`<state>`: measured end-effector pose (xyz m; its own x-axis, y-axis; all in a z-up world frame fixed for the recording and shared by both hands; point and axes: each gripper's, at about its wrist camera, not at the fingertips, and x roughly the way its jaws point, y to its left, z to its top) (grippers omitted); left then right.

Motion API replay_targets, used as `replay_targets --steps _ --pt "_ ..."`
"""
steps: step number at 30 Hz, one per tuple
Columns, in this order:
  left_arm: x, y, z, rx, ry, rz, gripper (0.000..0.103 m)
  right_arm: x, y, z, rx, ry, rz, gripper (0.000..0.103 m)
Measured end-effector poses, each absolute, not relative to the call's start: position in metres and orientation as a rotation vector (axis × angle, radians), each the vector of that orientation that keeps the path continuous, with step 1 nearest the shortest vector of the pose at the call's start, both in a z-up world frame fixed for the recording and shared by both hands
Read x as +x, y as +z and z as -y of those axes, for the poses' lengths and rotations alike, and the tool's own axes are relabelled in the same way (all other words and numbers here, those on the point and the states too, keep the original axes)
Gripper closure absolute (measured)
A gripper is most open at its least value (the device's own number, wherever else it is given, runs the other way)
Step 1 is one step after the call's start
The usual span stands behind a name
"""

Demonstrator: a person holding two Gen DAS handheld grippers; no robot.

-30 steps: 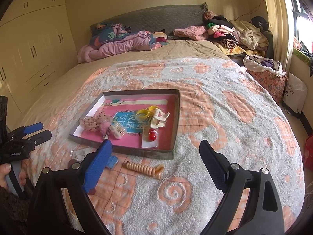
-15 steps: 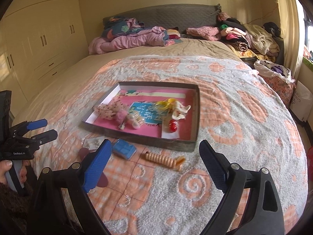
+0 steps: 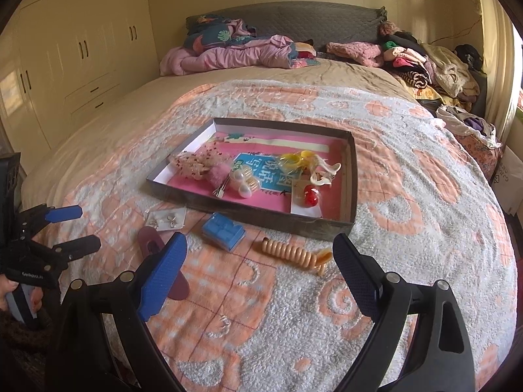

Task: Organize jewelry
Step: 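Move both open tools toward the maroon hair clip and blue box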

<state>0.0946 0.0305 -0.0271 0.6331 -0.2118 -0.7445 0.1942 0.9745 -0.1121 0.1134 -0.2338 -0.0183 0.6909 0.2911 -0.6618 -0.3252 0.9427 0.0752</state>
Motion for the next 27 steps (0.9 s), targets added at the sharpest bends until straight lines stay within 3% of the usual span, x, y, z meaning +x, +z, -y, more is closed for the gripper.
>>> replay_targets --steps 13,20,27 --pt "0.091 -0.051 -0.021 -0.069 -0.303 -0.92 0.014 0.113 -0.032 0.229 -0.083 0.368 -0.74 0.015" --pt "0.097 -0.073 -0.007 -0.13 -0.377 -0.992 0.035 0.12 -0.043 0.229 -0.089 0.385 -0.768 0.016" --pt "0.106 -0.083 0.012 -0.14 -0.423 -1.02 0.046 0.132 -0.053 0.233 -0.081 0.388 -0.796 0.02"
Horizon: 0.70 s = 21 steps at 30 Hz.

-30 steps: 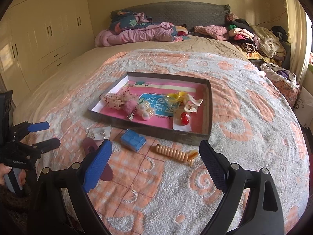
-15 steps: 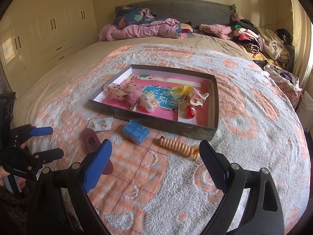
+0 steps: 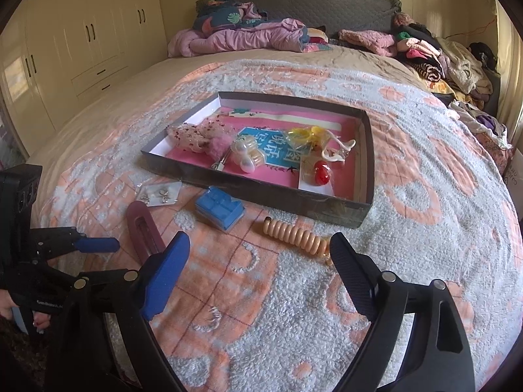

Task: Organize jewelry
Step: 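Move both open tools toward the maroon hair clip and blue box, then grasp the maroon hair clip with the left tool while the right tool grasps the blue box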

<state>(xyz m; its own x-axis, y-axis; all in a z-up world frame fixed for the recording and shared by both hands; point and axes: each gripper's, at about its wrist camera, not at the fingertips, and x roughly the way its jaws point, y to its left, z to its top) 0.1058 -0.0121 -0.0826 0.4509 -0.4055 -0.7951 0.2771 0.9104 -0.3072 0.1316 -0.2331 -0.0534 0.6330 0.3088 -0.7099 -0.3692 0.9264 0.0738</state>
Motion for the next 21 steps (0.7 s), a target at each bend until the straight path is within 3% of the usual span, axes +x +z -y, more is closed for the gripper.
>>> replay_targets --steps 11,17,21 --pt "0.14 -0.09 0.025 -0.249 -0.425 -1.044 0.048 0.153 -0.061 0.228 -0.107 0.409 -0.815 0.027" --pt "0.152 -0.098 0.013 -0.307 -0.376 -1.061 0.073 0.165 -0.063 0.216 -0.137 0.46 -0.828 0.027" --pt "0.151 -0.098 0.003 -0.331 -0.394 -1.055 0.082 0.173 -0.067 0.204 -0.171 0.497 -0.85 0.03"
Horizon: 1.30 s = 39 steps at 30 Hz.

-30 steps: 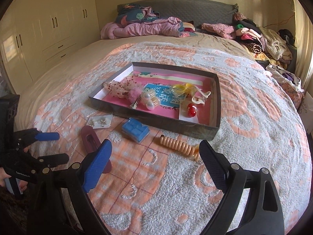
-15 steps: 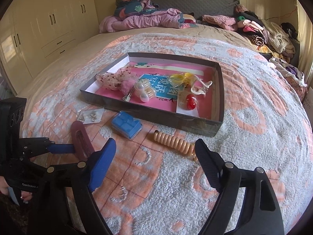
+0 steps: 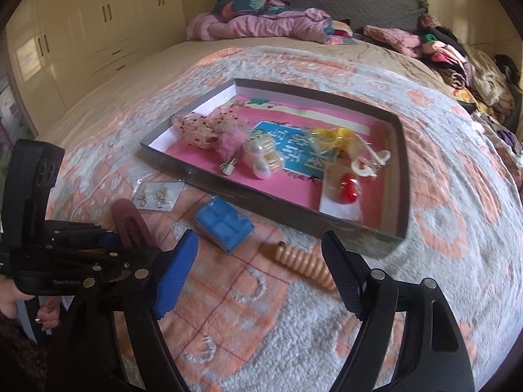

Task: Organize jewelry
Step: 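Grasp the maroon hair clip with the left tool while the right tool grasps the blue box, then carry the maroon clip and blue box over the tray with both tools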

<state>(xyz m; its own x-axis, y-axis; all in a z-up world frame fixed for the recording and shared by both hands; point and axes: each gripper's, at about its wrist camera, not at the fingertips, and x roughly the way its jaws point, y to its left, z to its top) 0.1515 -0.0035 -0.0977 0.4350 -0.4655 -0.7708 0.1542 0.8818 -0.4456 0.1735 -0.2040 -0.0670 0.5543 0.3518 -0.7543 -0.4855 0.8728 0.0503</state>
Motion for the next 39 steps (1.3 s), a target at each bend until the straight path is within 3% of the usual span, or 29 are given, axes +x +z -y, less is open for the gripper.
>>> replay_targets --steps 13,17,39 --pt "0.135 -0.093 -0.02 -0.384 -0.439 -1.048 0.093 0.201 -0.092 0.16 -0.29 0.577 -0.927 0.044" --pt "0.129 -0.089 -0.028 -0.382 -0.432 -1.042 0.096 0.206 -0.103 0.154 -0.293 0.588 -0.956 0.053" --pt "0.114 -0.058 -0.009 -0.189 -0.413 -0.976 0.1 0.139 -0.074 0.21 -0.1 0.512 -0.858 0.053"
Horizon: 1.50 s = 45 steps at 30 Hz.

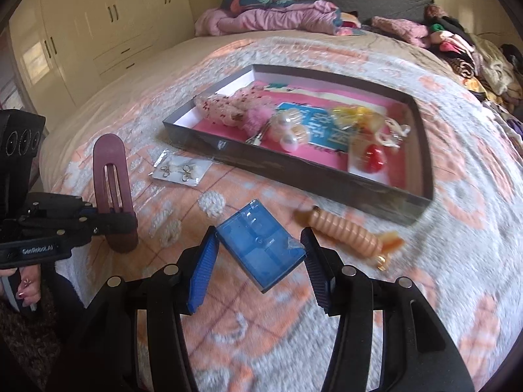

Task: Organize jewelry
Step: 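Carry the maroon clip and blue box over the tray with both tools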

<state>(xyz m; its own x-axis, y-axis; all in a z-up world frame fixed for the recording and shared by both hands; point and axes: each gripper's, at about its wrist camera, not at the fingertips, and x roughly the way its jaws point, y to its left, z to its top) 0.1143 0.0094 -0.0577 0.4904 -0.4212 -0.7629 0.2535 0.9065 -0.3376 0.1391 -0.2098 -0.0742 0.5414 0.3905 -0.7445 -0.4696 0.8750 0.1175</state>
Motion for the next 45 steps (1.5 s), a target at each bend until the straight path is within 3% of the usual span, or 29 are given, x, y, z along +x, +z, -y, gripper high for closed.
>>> replay_targets --steps 21,45 --pt "0.146 -0.022 0.058 -0.044 -0.51 -0.893 0.1 0.132 -0.035 0.287 0.016 0.361 -0.773 0.053" --pt "0.207 -0.004 0.083 0.002 -0.518 -0.858 0.1 0.178 -0.02 0.298 0.027 0.324 -0.745 0.053"
